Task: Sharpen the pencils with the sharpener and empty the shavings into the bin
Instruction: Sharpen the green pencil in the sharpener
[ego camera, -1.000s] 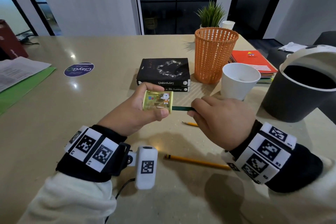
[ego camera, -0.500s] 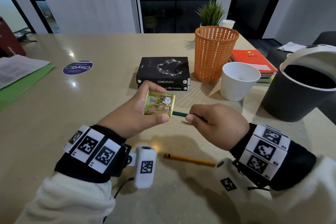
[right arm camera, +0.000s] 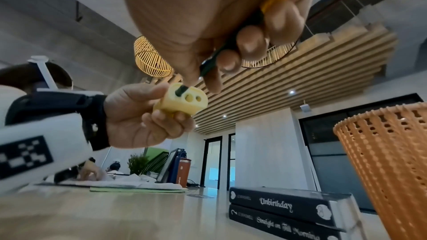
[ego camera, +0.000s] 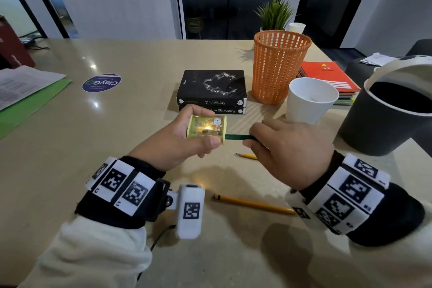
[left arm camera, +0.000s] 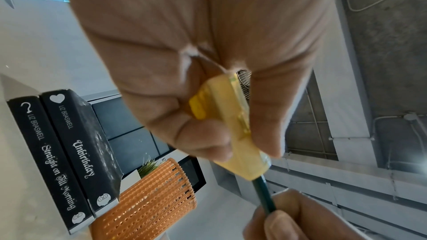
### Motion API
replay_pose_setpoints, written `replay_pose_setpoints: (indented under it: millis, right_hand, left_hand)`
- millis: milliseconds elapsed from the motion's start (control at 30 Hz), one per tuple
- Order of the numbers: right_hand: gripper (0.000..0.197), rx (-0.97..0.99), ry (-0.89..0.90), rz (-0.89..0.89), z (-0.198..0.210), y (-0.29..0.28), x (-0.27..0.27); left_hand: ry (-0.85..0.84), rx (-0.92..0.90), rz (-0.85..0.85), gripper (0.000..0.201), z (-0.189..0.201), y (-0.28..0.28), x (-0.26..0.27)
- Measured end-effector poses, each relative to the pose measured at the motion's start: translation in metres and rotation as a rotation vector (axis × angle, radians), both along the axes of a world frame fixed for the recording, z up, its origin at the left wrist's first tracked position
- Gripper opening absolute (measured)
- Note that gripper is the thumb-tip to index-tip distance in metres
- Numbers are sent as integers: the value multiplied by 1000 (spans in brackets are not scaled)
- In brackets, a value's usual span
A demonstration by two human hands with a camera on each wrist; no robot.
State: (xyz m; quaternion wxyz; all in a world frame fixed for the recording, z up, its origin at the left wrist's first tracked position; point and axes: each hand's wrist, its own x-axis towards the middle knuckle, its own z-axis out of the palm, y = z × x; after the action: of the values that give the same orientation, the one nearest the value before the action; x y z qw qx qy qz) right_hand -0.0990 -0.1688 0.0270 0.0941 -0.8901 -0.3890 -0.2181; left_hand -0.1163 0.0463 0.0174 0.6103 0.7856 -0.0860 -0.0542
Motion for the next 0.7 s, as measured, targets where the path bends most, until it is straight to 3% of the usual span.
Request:
replay_pose_setpoints:
  millis: [300, 467, 700]
  right_hand:
    - [38, 64, 123, 6, -2, -2, -3]
    - [28, 80, 301, -6, 0, -3, -1]
    - [34, 132, 620, -58, 4, -1, -3]
  left_hand:
    - [-15, 74, -52, 54, 5, -1, -1]
    - [-56, 85, -57, 49, 5, -3, -2]
    - [-88, 120, -62, 50, 3, -4, -3]
